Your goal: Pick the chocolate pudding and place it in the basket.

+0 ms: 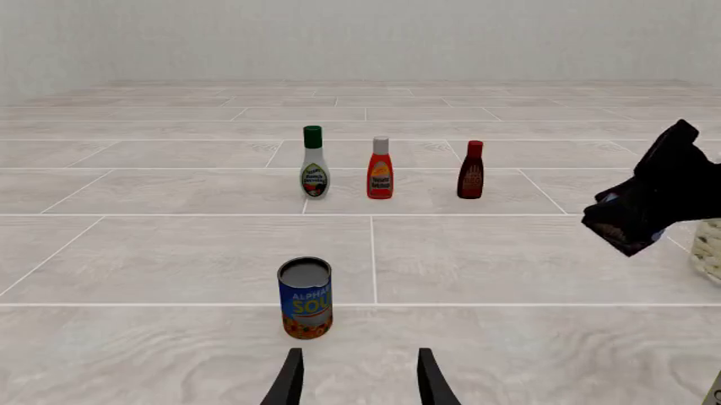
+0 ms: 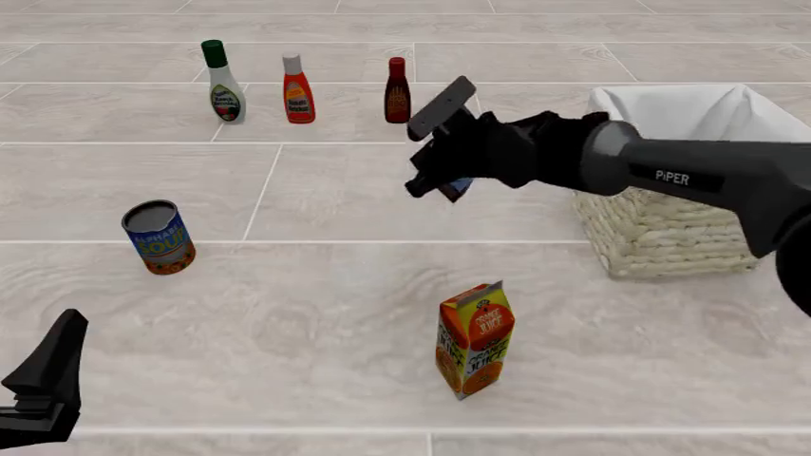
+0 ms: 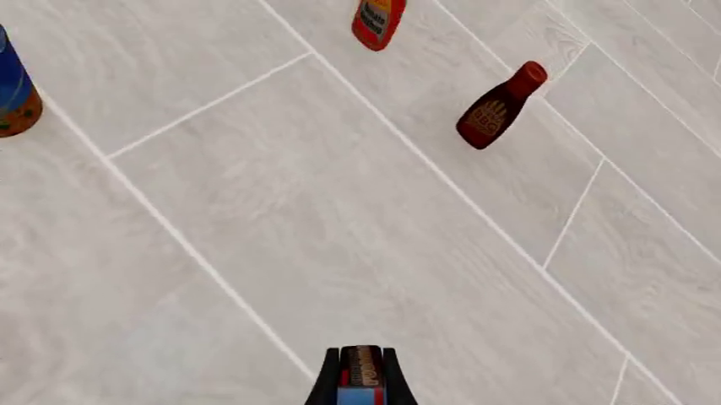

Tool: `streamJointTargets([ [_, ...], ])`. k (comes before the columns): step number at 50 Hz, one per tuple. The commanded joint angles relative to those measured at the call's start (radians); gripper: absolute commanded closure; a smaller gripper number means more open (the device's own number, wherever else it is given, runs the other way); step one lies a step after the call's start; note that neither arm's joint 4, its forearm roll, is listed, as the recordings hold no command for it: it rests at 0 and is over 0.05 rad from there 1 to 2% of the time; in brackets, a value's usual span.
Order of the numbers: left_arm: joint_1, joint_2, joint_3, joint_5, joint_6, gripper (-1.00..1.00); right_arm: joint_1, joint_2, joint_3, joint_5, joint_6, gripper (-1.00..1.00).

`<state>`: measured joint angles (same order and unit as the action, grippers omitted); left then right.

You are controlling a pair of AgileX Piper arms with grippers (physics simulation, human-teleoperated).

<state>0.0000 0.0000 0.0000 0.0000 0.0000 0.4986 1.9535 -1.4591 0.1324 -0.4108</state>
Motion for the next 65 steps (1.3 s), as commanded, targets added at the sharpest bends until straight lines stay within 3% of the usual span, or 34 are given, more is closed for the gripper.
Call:
streamJointTargets([
  [1, 0.0, 0.0, 0.0, 0.0, 0.0, -1.0, -0.015, -0.065, -0.01, -0.031, 0.048, 1.0],
  [12, 0.0, 0.0, 0.0, 0.0, 0.0, -1.0, -0.027, -0.164, -0.001, -0.061, 0.1, 1.0],
  [23, 0.0, 0.0, 0.0, 0.0, 0.0, -1.0, -0.056, -0.21, -0.014, -0.072, 0.112, 1.0],
  [65, 0.0, 0.0, 0.0, 0.0, 0.0, -1.0, -0.393, -0.451, 0.064, -0.234, 0.222, 1.0],
])
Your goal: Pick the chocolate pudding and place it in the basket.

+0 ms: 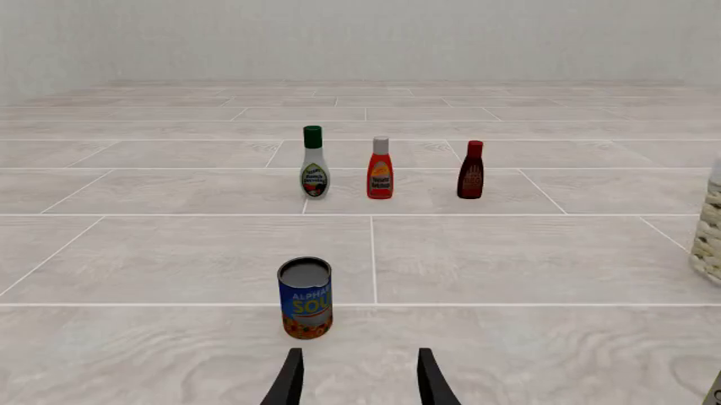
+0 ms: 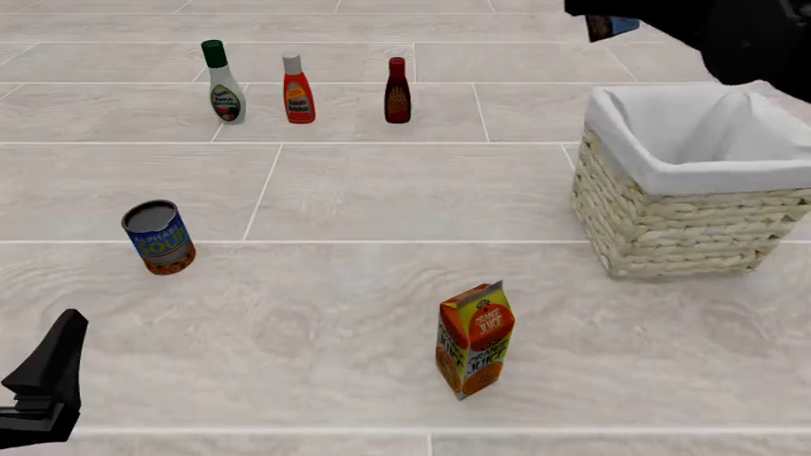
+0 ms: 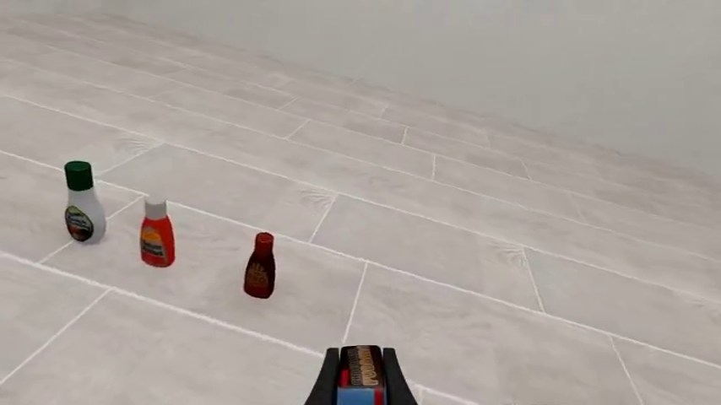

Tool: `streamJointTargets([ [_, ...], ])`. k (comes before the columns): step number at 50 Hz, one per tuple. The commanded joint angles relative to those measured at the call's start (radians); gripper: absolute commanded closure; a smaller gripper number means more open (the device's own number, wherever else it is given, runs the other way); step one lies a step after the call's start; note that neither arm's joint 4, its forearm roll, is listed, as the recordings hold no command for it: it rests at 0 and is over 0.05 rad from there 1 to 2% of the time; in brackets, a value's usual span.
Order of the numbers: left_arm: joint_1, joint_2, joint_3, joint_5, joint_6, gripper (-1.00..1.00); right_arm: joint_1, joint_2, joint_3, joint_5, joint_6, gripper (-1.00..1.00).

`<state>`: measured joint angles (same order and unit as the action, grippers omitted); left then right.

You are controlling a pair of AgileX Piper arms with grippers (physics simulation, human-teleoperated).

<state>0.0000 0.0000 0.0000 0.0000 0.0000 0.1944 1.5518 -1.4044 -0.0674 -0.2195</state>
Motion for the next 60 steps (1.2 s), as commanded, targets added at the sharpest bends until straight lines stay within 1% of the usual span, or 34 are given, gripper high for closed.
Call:
streamJointTargets([
  [1, 0.0, 0.0, 0.0, 0.0, 0.0, -1.0, -0.09, -0.054, 0.015, -0.036, 0.027, 1.0],
  [7, 0.0, 0.0, 0.0, 0.0, 0.0, -1.0, -0.136, -0.09, 0.053, -0.069, 0.019, 1.0],
  [9, 0.0, 0.0, 0.0, 0.0, 0.0, -1.0, -0.141, -0.098, 0.056, -0.065, 0.022, 1.0],
  [12, 0.0, 0.0, 0.0, 0.0, 0.0, -1.0, -0.188, -0.117, 0.066, -0.08, 0.028, 1.0],
  [16, 0.0, 0.0, 0.0, 0.0, 0.0, -1.0, -0.209, -0.122, 0.06, -0.074, 0.036, 1.0],
  [18, 0.0, 0.0, 0.0, 0.0, 0.0, -1.0, -0.223, -0.133, 0.071, -0.085, 0.028, 1.0],
  [20, 0.0, 0.0, 0.0, 0.0, 0.0, -1.0, -0.237, -0.137, 0.073, -0.084, 0.037, 1.0],
  [22, 0.0, 0.0, 0.0, 0.0, 0.0, -1.0, -0.255, -0.147, 0.089, -0.1, 0.032, 1.0],
  [26, 0.0, 0.0, 0.0, 0.0, 0.0, -1.0, -0.285, -0.15, 0.101, -0.103, 0.036, 1.0],
  [38, 0.0, 0.0, 0.0, 0.0, 0.0, -1.0, -0.333, -0.147, 0.135, -0.136, 0.035, 1.0],
  [40, 0.0, 0.0, 0.0, 0.0, 0.0, -1.0, -0.354, -0.151, 0.146, -0.14, 0.036, 1.0],
  [43, 0.0, 0.0, 0.0, 0.0, 0.0, -1.0, -0.381, -0.164, 0.172, -0.152, 0.043, 1.0],
  [48, 0.0, 0.0, 0.0, 0.0, 0.0, -1.0, -0.394, -0.171, 0.198, -0.164, 0.049, 1.0],
  [49, 0.0, 0.0, 0.0, 0.0, 0.0, -1.0, -0.403, -0.17, 0.201, -0.162, 0.058, 1.0],
  [60, 0.0, 0.0, 0.0, 0.0, 0.0, -1.0, -0.425, -0.181, 0.234, -0.171, 0.083, 1.0],
])
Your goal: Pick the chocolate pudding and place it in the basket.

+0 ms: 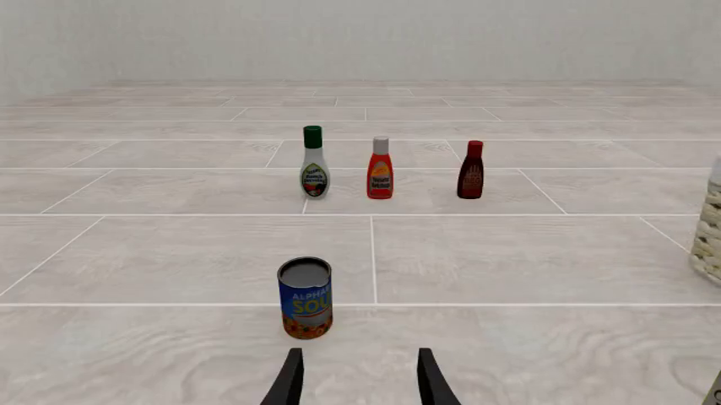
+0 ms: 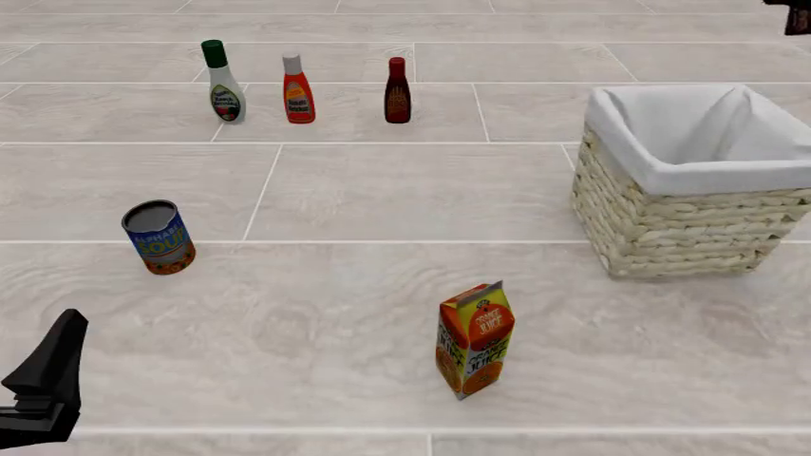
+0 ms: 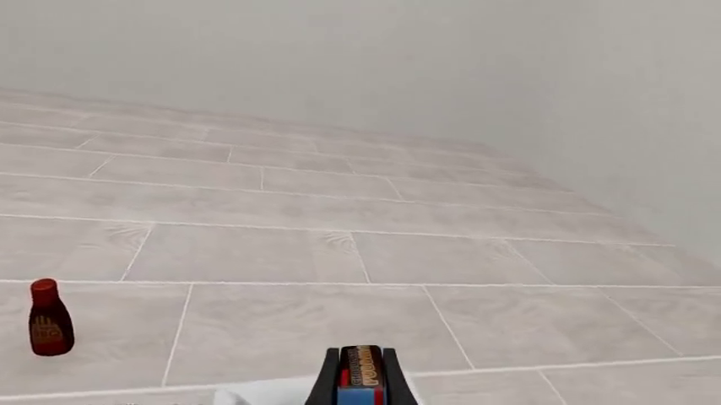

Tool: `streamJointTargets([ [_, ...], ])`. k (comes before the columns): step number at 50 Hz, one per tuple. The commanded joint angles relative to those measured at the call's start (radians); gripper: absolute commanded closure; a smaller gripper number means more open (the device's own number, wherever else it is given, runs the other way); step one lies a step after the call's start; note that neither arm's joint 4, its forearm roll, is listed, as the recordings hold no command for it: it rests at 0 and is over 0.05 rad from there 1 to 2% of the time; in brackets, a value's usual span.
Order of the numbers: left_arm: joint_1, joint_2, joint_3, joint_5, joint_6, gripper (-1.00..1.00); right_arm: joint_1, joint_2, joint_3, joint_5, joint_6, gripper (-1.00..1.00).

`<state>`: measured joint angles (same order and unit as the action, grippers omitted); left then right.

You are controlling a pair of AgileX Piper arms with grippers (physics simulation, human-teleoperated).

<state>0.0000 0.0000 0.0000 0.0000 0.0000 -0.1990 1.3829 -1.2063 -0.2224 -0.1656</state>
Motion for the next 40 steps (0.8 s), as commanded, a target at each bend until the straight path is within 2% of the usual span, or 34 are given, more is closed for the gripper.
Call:
streamJointTargets([
  [1, 0.0, 0.0, 0.0, 0.0, 0.0, -1.0, -0.034, -0.007, 0.038, -0.018, 0.032, 1.0],
  [16, 0.0, 0.0, 0.0, 0.0, 0.0, -1.0, -0.041, 0.014, 0.08, -0.057, 0.044, 1.0],
  [40, 0.0, 0.0, 0.0, 0.0, 0.0, -1.0, -0.011, 0.136, 0.066, -0.118, 0.084, 1.0],
])
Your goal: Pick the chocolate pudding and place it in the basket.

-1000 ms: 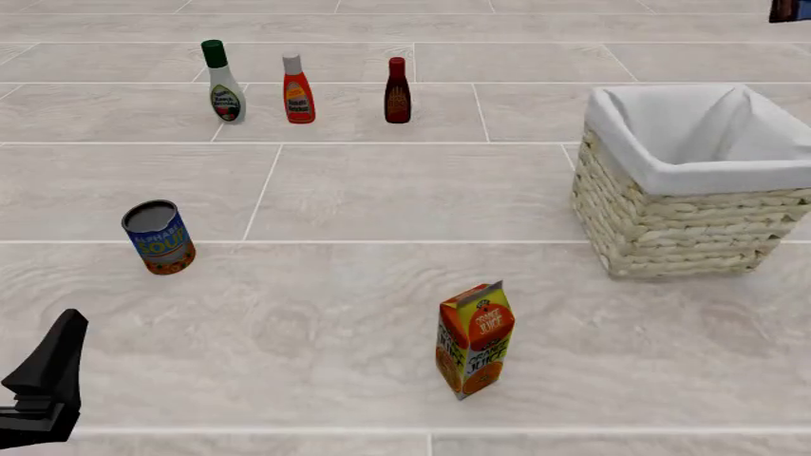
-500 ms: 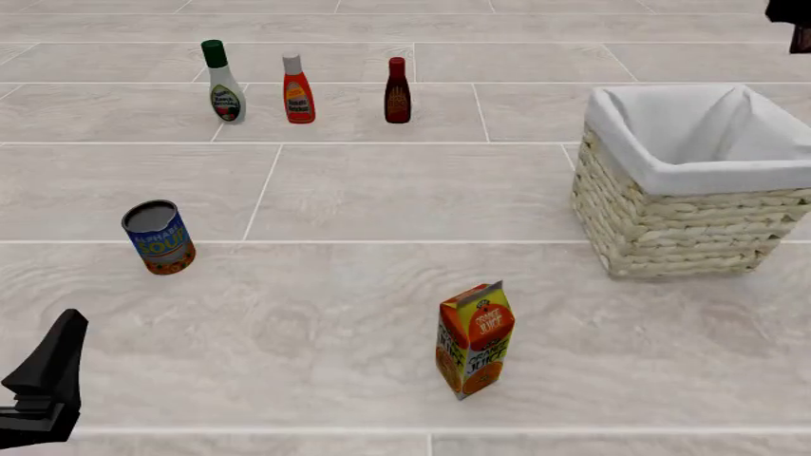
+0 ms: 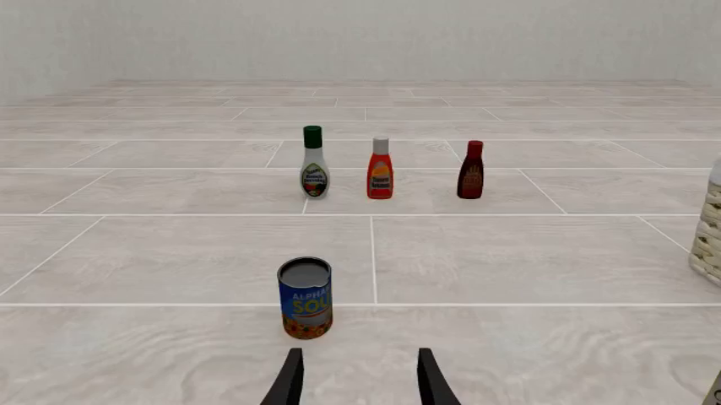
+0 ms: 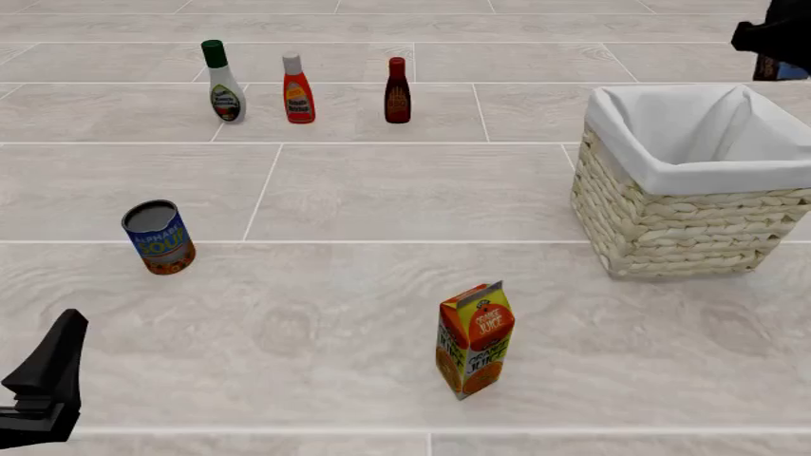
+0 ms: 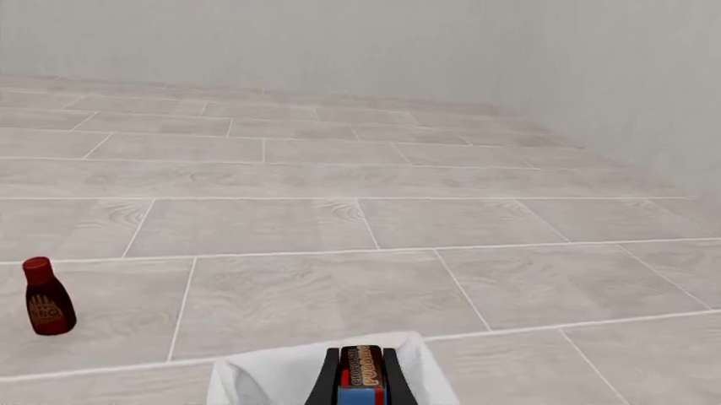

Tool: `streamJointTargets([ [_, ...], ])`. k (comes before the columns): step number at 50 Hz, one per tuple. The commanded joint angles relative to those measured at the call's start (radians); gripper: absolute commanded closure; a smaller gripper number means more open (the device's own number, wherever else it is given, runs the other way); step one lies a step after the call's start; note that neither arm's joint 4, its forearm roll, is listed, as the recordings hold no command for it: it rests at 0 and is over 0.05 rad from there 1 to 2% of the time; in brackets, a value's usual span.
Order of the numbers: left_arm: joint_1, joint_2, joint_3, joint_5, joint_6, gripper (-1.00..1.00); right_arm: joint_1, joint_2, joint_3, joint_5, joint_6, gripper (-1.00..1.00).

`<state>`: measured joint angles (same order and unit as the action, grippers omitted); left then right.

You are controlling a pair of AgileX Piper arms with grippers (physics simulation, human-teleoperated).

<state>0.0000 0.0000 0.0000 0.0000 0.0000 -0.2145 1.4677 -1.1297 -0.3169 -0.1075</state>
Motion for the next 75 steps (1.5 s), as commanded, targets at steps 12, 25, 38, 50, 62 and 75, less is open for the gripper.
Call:
streamJointTargets([
  [12, 0.0, 0.0, 0.0, 0.0, 0.0, -1.0, 0.006, 0.111, -0.043, -0.035, 0.035, 1.0],
  [25, 0.0, 0.0, 0.0, 0.0, 0.0, -1.0, 0.017, 0.168, -0.088, -0.014, 0.055, 1.0],
  [38, 0.0, 0.0, 0.0, 0.0, 0.0, -1.0, 0.024, 0.195, -0.107, -0.009, 0.054, 1.0],
  [50, 0.0, 0.0, 0.0, 0.0, 0.0, -1.0, 0.026, 0.234, -0.133, 0.013, 0.064, 1.0],
  [62, 0.0, 0.0, 0.0, 0.0, 0.0, -1.0, 0.019, 0.242, -0.123, 0.007, 0.056, 1.0],
  [75, 0.0, 0.0, 0.0, 0.0, 0.0, -1.0, 0.014, 0.243, -0.119, 0.01, 0.051, 1.0],
])
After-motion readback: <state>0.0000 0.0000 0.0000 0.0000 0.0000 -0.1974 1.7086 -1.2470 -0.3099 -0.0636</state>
